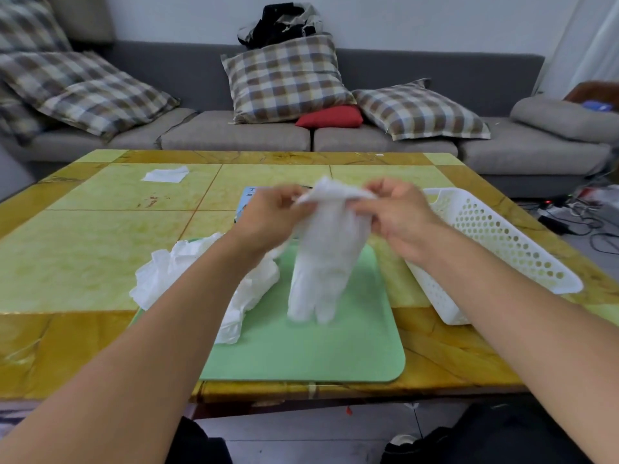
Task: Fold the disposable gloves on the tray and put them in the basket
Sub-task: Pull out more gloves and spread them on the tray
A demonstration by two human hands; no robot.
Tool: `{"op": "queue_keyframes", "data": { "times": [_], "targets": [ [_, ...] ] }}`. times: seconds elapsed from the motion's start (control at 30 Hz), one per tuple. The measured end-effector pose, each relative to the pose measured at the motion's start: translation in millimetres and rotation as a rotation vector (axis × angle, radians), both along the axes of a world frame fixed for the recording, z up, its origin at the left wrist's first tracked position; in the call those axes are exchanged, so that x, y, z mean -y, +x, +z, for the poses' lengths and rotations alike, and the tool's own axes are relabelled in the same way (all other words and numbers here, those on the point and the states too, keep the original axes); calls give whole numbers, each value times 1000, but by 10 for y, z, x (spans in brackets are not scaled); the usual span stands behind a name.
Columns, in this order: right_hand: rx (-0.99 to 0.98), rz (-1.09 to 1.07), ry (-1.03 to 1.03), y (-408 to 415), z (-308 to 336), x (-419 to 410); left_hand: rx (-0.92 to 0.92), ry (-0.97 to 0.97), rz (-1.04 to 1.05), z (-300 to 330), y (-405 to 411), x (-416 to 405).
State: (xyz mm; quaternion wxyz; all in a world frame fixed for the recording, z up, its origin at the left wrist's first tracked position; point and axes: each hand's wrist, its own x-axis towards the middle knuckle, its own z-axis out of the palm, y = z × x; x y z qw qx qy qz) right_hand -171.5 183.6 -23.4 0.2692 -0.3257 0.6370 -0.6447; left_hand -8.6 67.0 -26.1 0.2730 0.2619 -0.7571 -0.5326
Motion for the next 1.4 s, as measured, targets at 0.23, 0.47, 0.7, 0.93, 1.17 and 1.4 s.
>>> {"op": "queue_keyframes", "data": {
  "times": [0.23,0.47,0.7,0.93,1.17,1.4],
  "targets": [
    [-572,108,-118,-6,142,-180,-191,-456,21,68,-30,65],
    [-872,666,503,71,-458,-296,608,-613,-506,-568,204,110],
    [-613,990,692,95,-392,-442,635,-415,-577,-497,321,69],
    [-965,432,603,9,-593,-120,687,-717,-405,-604,102,-45],
    [-871,308,682,53,-621,131,805,-743,-403,-647,46,-133],
    [-890,434,621,163,-692,301,819,-741,-432,-637,118,-196]
  ]
}}
